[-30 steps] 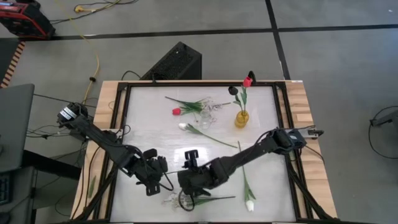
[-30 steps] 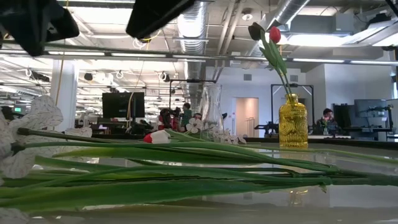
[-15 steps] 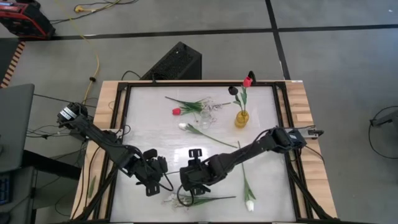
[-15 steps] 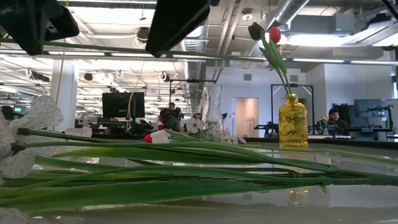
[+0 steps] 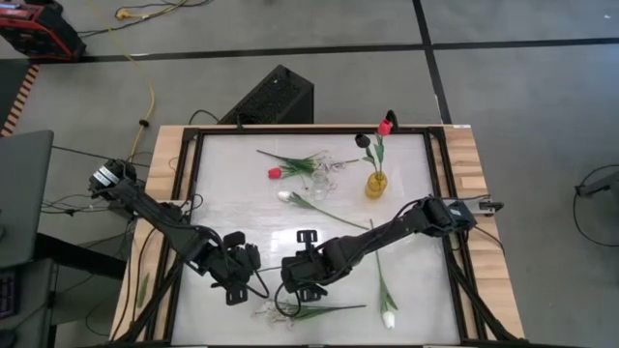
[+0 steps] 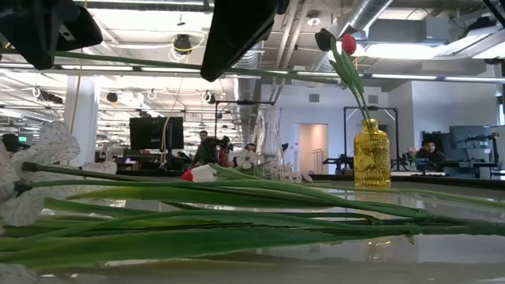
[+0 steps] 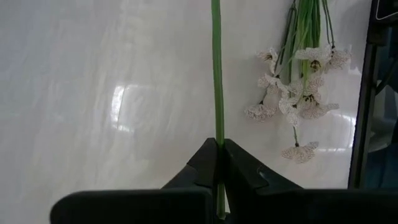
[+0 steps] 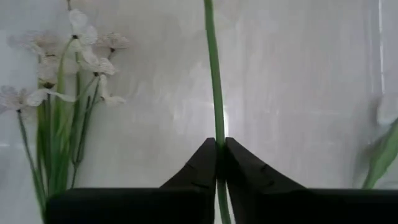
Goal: Sort flowers into vase by color
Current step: Put the black flower into the yellow vase, then put the pink flower into the yellow vase
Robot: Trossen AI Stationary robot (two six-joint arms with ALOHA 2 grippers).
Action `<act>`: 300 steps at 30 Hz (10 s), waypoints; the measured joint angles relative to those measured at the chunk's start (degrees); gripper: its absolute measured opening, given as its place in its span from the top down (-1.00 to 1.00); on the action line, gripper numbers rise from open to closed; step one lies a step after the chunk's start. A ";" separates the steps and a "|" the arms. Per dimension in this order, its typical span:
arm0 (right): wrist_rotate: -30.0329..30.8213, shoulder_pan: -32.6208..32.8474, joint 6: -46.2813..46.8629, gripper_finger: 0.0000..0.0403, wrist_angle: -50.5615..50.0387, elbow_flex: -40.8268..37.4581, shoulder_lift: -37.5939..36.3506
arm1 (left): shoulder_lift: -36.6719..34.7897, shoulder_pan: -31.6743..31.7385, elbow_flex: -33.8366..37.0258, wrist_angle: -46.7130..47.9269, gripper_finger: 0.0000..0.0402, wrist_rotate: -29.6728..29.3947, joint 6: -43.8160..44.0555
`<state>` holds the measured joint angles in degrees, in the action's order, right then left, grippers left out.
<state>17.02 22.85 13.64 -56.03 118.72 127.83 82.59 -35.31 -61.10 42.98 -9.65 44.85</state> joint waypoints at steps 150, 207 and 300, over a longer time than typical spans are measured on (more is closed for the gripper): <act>-1.76 -23.11 -18.31 0.37 67.86 -86.37 -83.16 | -13.11 25.55 32.65 -62.42 0.23 -10.19 -39.98; 17.67 -12.67 -0.01 0.87 10.18 -50.42 -69.84 | -13.11 45.61 33.44 -64.68 0.24 -0.30 -47.29; 15.82 5.51 -8.54 0.82 47.32 -76.08 -56.71 | -17.83 48.98 -11.78 22.26 0.92 10.53 -43.77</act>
<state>32.84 28.36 5.10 -8.70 42.63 71.12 64.76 13.67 -72.88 65.24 0.89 1.08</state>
